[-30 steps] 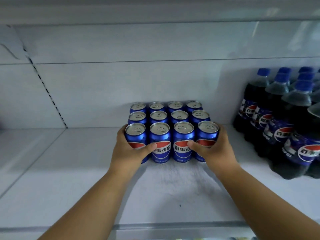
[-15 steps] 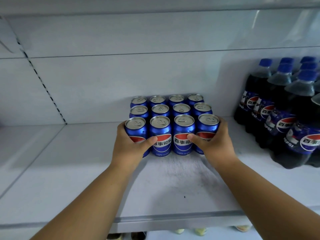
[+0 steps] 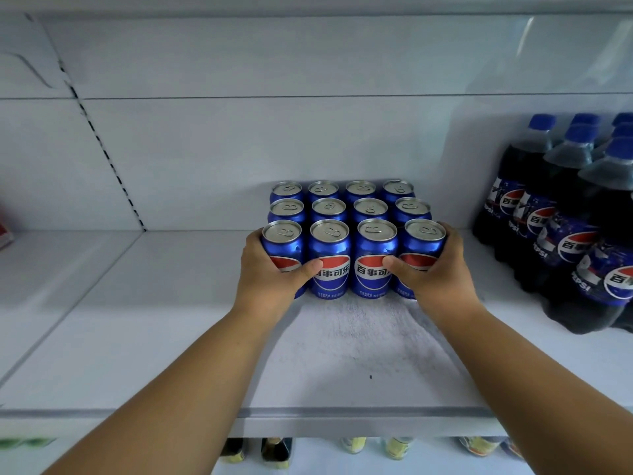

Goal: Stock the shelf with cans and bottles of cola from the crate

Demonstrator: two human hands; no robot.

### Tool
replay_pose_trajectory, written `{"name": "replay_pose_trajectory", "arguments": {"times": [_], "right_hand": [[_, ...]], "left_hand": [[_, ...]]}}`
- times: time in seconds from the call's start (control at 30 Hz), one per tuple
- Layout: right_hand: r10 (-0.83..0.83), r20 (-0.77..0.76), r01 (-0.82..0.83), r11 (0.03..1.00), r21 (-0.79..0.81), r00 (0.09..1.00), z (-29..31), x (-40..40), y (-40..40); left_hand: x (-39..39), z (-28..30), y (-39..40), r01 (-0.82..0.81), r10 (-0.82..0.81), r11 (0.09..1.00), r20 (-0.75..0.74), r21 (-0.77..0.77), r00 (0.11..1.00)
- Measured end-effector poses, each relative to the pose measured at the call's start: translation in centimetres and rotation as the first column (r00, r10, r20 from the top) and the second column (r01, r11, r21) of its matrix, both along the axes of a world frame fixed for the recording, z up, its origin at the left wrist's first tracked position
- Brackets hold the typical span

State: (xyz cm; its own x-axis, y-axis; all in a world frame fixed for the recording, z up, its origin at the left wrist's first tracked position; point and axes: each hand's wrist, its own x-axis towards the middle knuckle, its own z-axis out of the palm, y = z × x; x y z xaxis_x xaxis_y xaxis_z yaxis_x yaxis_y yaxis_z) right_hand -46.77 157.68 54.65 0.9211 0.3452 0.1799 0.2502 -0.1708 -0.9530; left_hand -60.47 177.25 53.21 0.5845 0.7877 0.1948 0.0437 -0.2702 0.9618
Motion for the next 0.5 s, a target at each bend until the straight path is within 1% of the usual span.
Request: {"name": "replay_pose_trajectory", "arguments": {"times": [0.1,0.33,0.5], "right_hand": [[-0.001,-0.003,0.0,1.0,-0.007,1.0,-0.03,0.09,-0.07],[0.0,-0.002,0.0,1.0,-0.004,1.0,-0.03,-0.07,-0.14],[-0.006,-0.003,0.006,0.999,-0.032,1.0,0.47,-0.42,-0.33]], "left_hand": [[-0.05,-0.12,0.31,-0.003,0.004,1.0,-0.037,0.023,0.999],[0.05,-0.42,0.46,0.008,-0.007,1.0,-0.041,0.028,0.999],[-0.08,-0.26,0.54,0.009,-0.006,0.999,-0.061,0.05,0.998]]}}
